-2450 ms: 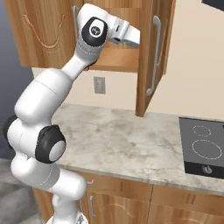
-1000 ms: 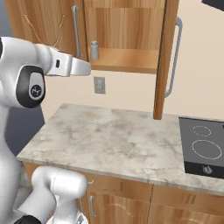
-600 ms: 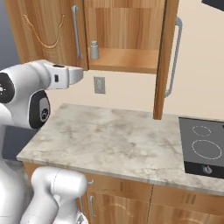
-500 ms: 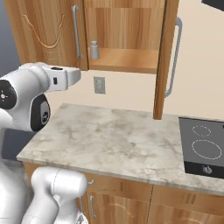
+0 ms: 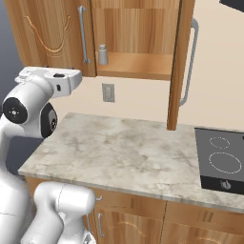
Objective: Move the syrup bottle and shaker from the cabinet to the dining counter.
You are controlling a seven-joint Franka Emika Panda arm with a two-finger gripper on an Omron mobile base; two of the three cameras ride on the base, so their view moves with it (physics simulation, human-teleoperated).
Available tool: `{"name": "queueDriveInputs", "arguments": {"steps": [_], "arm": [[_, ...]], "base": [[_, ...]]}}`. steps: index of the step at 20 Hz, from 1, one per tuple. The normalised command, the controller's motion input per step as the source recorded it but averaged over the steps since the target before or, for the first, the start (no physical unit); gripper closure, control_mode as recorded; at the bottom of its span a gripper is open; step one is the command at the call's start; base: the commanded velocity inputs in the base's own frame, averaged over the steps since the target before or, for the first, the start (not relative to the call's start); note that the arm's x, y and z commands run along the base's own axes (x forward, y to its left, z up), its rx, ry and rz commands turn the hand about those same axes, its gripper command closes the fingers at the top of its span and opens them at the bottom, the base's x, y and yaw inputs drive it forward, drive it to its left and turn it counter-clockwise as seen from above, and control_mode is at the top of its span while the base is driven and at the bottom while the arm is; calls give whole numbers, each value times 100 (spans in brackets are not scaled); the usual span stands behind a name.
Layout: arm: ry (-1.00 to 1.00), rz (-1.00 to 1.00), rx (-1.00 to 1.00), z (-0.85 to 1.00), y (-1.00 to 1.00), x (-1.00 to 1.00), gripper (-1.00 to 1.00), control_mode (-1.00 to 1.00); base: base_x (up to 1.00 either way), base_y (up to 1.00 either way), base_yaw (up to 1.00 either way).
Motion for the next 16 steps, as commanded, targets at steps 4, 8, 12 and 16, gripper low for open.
{"name": "queueDriveInputs", "arguments": {"steps": [4, 8, 12, 16], "arm": [[-1, 0, 0, 18, 6, 56, -100, -100], [0, 0, 0, 21, 0, 53, -100, -100], [0, 0, 0, 19, 0, 47, -100, -100], [0, 0, 0, 20, -1, 48, -100, -100]], "base": [[0, 0, 0], [0, 0, 0], [0, 0, 0], [0, 0, 0]]}}
